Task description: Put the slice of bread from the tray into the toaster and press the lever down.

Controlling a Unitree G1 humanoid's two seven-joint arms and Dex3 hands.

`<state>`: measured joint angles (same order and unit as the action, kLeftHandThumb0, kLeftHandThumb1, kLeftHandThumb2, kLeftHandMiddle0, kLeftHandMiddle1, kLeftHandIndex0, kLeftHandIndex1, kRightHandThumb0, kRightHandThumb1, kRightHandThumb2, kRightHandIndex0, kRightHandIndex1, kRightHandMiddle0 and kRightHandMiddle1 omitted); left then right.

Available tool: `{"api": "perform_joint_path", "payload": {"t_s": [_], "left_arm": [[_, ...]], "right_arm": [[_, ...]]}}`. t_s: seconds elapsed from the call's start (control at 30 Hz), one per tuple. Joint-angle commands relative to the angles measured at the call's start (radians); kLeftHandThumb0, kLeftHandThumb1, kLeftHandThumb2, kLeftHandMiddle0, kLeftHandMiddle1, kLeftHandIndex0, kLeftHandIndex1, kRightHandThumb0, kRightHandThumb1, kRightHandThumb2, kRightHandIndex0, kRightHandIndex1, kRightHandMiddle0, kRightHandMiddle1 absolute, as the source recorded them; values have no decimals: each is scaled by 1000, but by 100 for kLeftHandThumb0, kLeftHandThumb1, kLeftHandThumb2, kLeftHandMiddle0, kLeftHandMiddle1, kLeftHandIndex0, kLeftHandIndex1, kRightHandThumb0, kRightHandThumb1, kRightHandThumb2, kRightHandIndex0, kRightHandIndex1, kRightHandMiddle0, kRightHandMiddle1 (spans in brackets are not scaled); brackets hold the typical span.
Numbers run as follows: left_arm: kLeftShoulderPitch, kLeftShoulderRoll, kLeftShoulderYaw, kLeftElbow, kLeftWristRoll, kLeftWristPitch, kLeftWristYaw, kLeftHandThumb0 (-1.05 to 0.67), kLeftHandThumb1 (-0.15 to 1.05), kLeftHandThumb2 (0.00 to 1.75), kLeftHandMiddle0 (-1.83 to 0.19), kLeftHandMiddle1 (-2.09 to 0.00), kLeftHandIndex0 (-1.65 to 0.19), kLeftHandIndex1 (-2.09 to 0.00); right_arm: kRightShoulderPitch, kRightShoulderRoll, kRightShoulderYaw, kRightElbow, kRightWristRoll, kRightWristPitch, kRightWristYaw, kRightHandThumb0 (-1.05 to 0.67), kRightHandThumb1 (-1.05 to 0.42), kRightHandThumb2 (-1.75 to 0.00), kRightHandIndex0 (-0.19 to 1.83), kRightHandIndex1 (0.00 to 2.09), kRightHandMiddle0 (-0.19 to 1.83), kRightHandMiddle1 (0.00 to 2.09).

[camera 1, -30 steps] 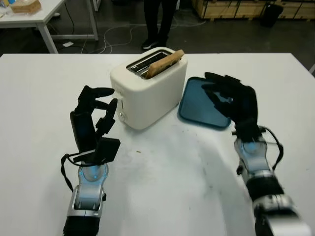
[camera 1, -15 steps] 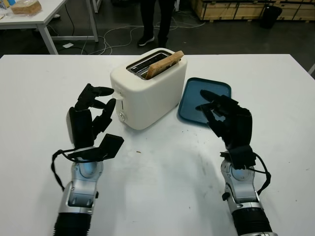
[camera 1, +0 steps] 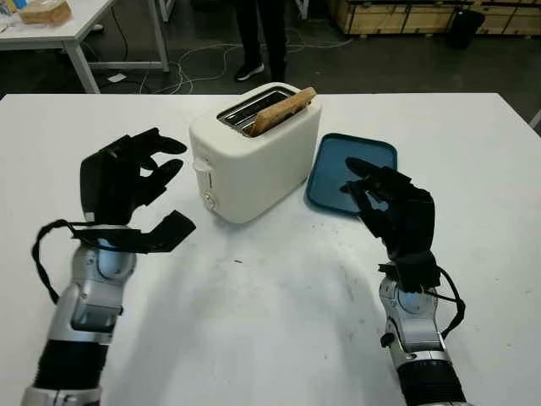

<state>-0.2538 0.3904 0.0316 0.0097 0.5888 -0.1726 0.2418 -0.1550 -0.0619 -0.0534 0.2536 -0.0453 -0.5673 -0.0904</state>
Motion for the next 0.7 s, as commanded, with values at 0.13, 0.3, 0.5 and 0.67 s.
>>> {"api": "perform_joint_path", "payload": {"t_s": [0.13, 0.3, 0.5, 0.67], "left_arm": [[-72, 74, -38, 58, 1, -30, -81, -38, 88, 1, -92, -116, -115, -42], [-114, 104, -66, 119, -3, -48, -119, -32, 89, 1, -96, -107, -116, -33], [-146, 119, -92, 173, 2, -78, -127, -30, 90, 2, -97, -104, -117, -25], [-170, 119, -110, 209, 5, -93, -121, -30, 90, 1, -98, -103, -117, -22]], "right_arm": [[-13, 10, -14, 8, 15, -1, 6, -34, -92, -20, 69, 116, 106, 3], [-18, 10, -22, 18, 26, -18, 17, -35, -92, -21, 69, 115, 106, 3], [-23, 13, -30, 33, 38, -30, 28, -36, -92, -21, 69, 114, 106, 3], [-22, 11, -32, 32, 32, -33, 27, -36, -92, -21, 69, 114, 106, 3]]}}
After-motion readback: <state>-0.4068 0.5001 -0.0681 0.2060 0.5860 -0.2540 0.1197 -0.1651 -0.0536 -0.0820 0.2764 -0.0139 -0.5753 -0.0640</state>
